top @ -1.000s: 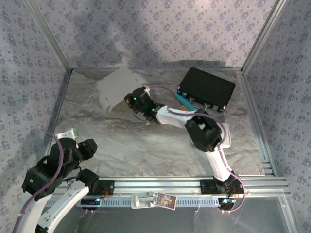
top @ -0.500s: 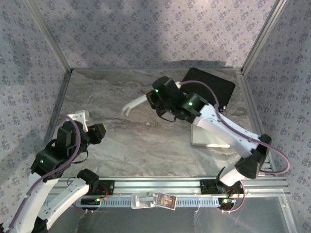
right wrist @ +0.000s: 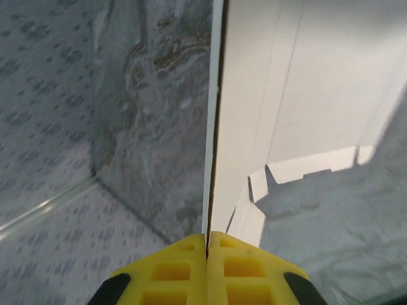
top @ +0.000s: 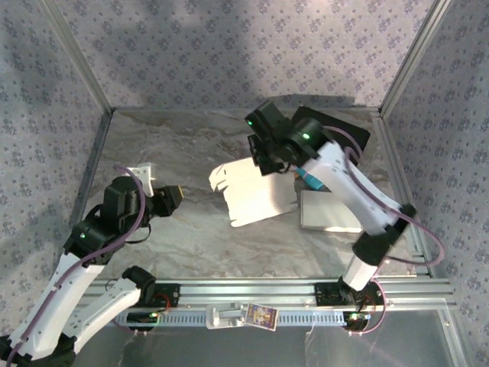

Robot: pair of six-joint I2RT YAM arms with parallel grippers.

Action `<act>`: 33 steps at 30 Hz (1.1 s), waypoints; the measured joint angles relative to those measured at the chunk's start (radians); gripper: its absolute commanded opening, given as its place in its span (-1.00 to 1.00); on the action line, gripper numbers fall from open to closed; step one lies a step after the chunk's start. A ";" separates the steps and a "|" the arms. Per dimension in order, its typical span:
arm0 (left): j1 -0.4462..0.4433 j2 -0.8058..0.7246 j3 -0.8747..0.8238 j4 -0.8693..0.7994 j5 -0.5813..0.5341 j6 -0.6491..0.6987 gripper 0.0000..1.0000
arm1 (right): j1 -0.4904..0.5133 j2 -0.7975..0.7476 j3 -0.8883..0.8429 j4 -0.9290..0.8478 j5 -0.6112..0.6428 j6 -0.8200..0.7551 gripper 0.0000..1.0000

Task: Fold the paper box

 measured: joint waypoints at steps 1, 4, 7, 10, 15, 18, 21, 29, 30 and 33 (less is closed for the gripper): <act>0.000 0.003 -0.011 -0.002 0.006 -0.010 -0.12 | -0.020 0.057 0.008 0.028 -0.010 -0.009 -1.00; 0.000 0.014 -0.031 -0.018 0.017 -0.062 -0.08 | -0.056 0.176 0.006 0.094 -0.035 -0.035 -1.00; 0.000 0.040 -0.031 -0.023 0.024 -0.146 -0.05 | -0.063 0.205 -0.020 0.132 -0.058 -0.051 -1.00; 0.002 0.083 -0.031 -0.005 0.029 -0.247 -0.01 | -0.061 0.194 -0.033 0.164 -0.075 -0.059 -1.00; 0.006 0.212 -0.023 0.077 0.035 -0.423 0.01 | -0.060 0.168 -0.074 0.204 -0.094 -0.058 -1.00; 0.006 0.325 0.016 0.114 0.033 -0.507 0.06 | -0.061 0.157 -0.106 0.225 -0.105 -0.058 -1.00; 0.006 0.409 0.092 0.133 0.030 -0.560 0.11 | -0.063 0.151 -0.125 0.240 -0.113 -0.058 -1.00; 0.006 0.556 0.236 0.189 0.050 -0.653 0.11 | -0.076 0.135 -0.159 0.273 -0.136 -0.058 -1.00; 0.006 0.566 0.237 0.189 0.053 -0.659 0.11 | -0.077 0.133 -0.162 0.274 -0.138 -0.058 -1.00; 0.006 0.595 0.237 0.190 0.064 -0.679 0.11 | -0.082 0.128 -0.169 0.281 -0.142 -0.059 -1.00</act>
